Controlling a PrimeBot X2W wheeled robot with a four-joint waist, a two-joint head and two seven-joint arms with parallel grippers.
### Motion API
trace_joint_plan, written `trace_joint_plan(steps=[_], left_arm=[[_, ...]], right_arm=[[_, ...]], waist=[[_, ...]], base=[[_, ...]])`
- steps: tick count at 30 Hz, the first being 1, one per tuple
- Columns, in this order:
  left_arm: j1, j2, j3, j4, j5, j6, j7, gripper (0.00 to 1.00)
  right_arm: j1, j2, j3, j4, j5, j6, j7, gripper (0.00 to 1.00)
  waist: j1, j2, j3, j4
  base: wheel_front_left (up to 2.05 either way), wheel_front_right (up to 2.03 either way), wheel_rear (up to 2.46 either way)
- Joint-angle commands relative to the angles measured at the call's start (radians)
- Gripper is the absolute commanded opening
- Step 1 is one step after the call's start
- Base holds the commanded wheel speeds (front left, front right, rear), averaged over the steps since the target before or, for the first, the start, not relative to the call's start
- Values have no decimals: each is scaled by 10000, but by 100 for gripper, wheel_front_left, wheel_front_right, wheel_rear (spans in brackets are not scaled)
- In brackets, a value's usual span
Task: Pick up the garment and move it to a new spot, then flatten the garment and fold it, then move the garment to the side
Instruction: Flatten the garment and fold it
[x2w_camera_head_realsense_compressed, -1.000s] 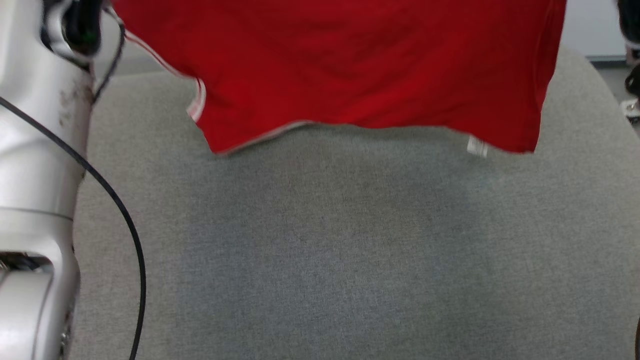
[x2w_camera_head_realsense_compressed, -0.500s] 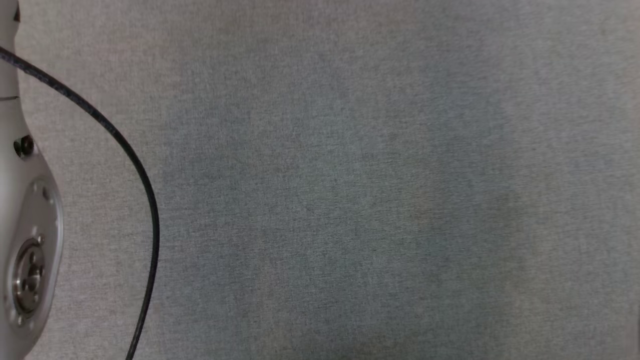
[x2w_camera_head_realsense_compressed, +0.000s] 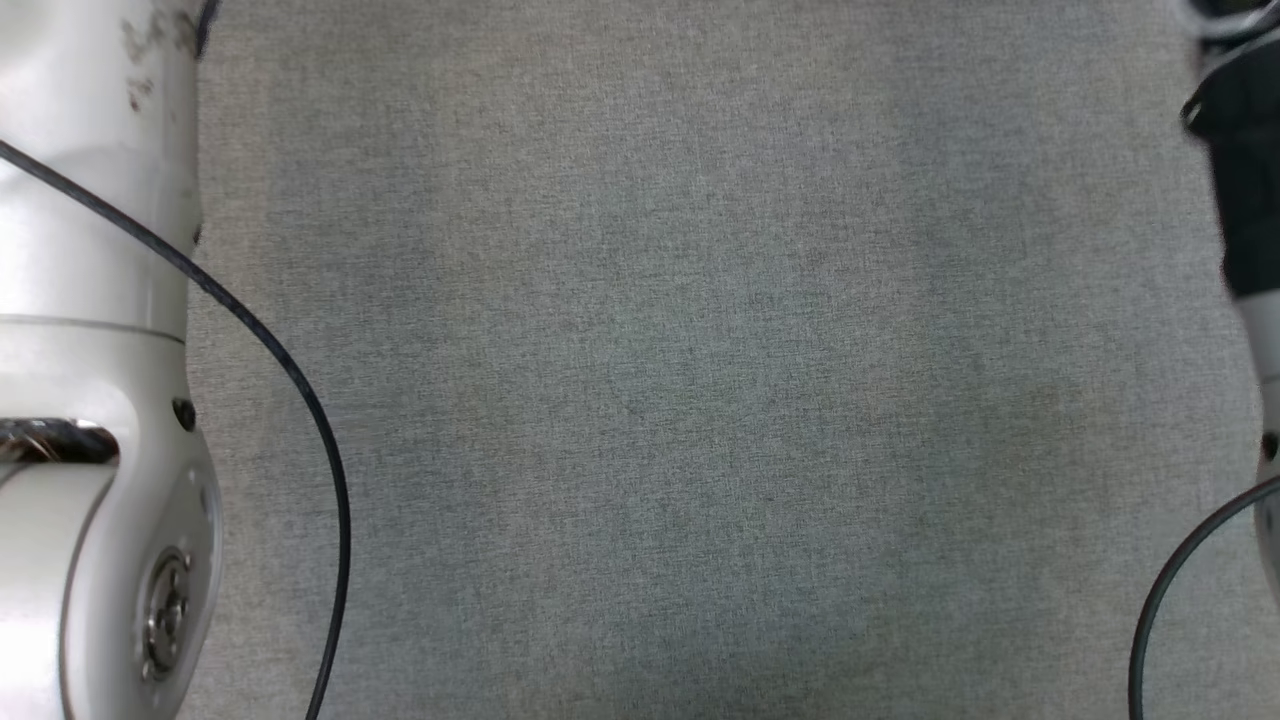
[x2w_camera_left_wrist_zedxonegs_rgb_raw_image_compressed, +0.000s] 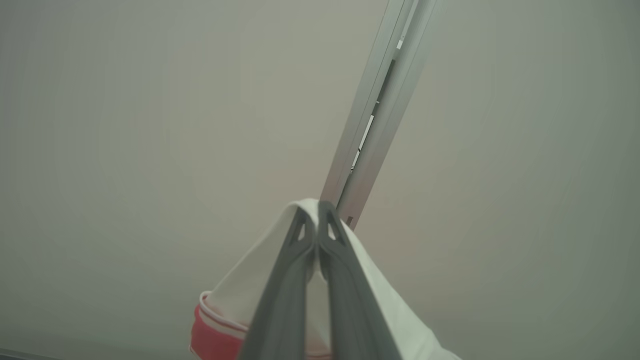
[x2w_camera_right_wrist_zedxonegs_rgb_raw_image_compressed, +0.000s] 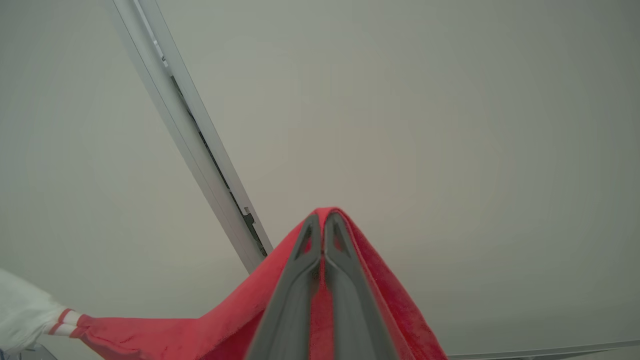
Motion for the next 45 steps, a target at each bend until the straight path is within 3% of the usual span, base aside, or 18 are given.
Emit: trace_joint_plan(steps=[1,9,12,18,26,29,36,45], left_arm=[[279,28,5,219,59,-94,-30,0],[1454,20,9,1025,-319,-454,-29,0],[2191,16,-293,1427,-849,-740,-29,0],[3530,18,-396,1883,-1935,-917,-30,0],[6099,19,-1107,2275,-2589,-1020,-30,0],[7521,23,-1792,2091,-3130,-1029,-30,0],[9490,29,-2420,1072,-4369,-1011,-30,0],[11166,23,-2872,423,-3746,-755,-30,0]], right_arm=[[473,-114,349,93,320,2,-22,0],[1914,-650,1511,421,1549,3,-21,0],[2708,-836,1988,635,2136,2,-21,0],[3964,-937,3170,897,3386,3,100,0],[6086,-982,4364,1125,4738,3,147,0],[7023,-1141,4987,1293,5080,2,277,0],[7994,-1492,5600,1271,5682,3,343,0],[8679,-1981,6262,1012,5778,2,73,0]], waist=[[-1,0,-132,65],[-1,0,-914,213],[-1,0,-1557,280],[-1,0,-2695,203],[-1,0,-4582,73],[-1,0,-5572,-5],[-1,0,-6340,1],[-1,0,-6965,153]], base=[[0,0,0],[0,0,0],[0,0,0],[0,0,0],[0,0,0],[0,0,0],[0,0,0],[0,0,0]])
